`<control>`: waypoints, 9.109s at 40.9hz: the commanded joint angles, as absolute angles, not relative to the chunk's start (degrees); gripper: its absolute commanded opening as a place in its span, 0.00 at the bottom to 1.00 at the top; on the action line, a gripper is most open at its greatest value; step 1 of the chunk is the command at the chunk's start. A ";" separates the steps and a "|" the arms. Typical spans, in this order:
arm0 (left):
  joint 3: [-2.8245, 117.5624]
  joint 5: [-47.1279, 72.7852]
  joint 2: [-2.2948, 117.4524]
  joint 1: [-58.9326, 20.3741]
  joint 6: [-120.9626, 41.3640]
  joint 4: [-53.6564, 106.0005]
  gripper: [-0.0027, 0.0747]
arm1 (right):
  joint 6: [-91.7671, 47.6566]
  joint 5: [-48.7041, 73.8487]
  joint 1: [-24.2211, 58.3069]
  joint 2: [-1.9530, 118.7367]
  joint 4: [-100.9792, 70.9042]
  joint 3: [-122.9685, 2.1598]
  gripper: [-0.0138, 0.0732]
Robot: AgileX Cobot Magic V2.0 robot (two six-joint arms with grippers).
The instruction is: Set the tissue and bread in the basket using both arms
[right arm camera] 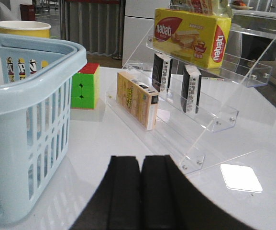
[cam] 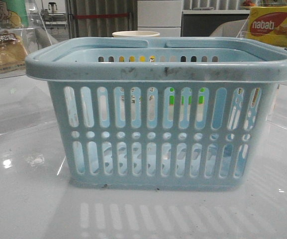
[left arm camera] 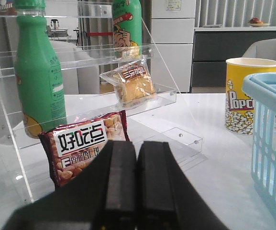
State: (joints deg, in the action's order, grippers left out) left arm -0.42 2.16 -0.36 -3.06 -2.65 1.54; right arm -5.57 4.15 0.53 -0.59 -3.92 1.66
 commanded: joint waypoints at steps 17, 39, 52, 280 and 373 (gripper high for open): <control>-0.42 -2.87 -1.34 -3.47 -2.10 1.68 0.15 | -5.99 -0.59 0.19 -1.65 -4.19 1.73 0.22; 0.24 -8.20 -1.34 -3.47 -2.10 1.68 0.15 | -5.92 -3.78 0.27 -1.65 -4.37 0.83 0.22; 16.67 -3.99 0.28 -3.47 -2.10 1.57 0.15 | -5.98 5.31 0.27 0.26 -4.39 -18.15 0.22; 41.34 21.90 51.37 -3.47 -2.20 0.75 0.72 | -12.02 40.93 23.82 46.60 -6.27 -53.86 0.86; 88.09 19.71 99.71 -2.18 -1.15 3.22 0.15 | -12.02 41.32 23.82 46.85 -6.27 -53.74 0.86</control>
